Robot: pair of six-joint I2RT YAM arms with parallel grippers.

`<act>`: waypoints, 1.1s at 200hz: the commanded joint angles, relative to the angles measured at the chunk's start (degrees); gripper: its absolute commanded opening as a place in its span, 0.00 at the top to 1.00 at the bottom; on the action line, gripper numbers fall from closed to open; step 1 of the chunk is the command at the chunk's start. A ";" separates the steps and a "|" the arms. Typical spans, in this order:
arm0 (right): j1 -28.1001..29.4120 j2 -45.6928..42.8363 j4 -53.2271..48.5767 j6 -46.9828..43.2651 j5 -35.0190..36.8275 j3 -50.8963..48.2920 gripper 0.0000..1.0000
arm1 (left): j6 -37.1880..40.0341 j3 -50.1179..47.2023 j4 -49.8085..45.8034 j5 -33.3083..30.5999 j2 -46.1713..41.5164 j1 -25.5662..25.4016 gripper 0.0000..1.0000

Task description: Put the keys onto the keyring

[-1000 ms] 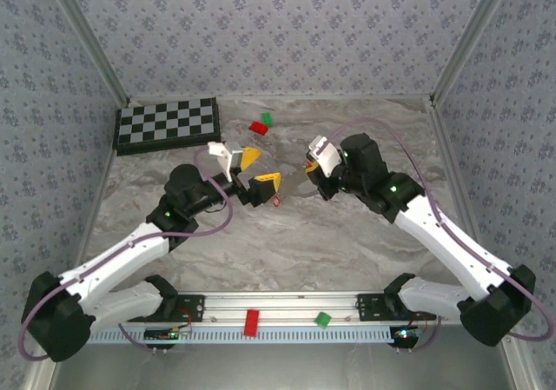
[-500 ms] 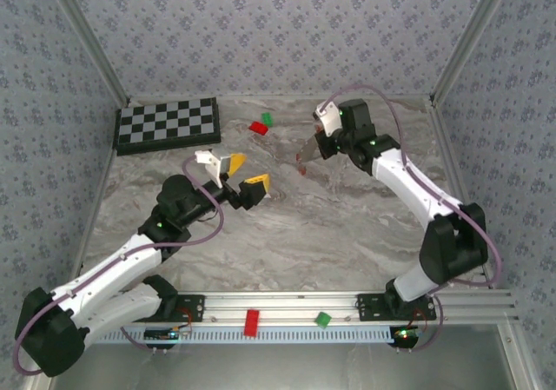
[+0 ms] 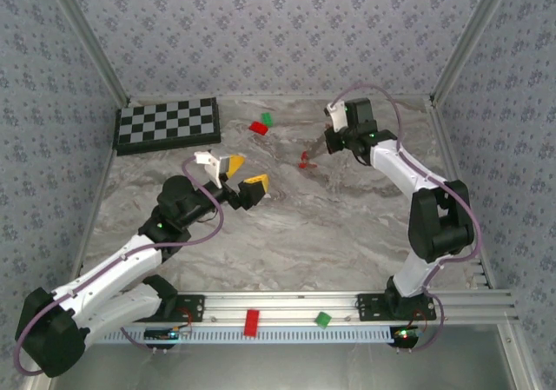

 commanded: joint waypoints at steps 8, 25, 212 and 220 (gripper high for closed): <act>-0.95 -3.27 2.57 1.86 0.55 -4.48 1.00 | -0.91 -0.07 2.52 -0.03 -0.07 0.41 0.00; -1.44 -4.66 3.67 2.40 0.46 -8.30 1.00 | -0.85 -0.15 2.59 -0.04 -0.24 0.41 0.00; -3.72 -19.59 -7.73 16.91 9.17 -29.50 1.00 | -1.90 -0.94 3.10 0.43 -0.53 0.50 0.00; -3.83 -19.89 -8.12 18.07 8.92 -30.09 1.00 | -1.99 -0.92 3.14 0.43 -0.60 0.53 0.00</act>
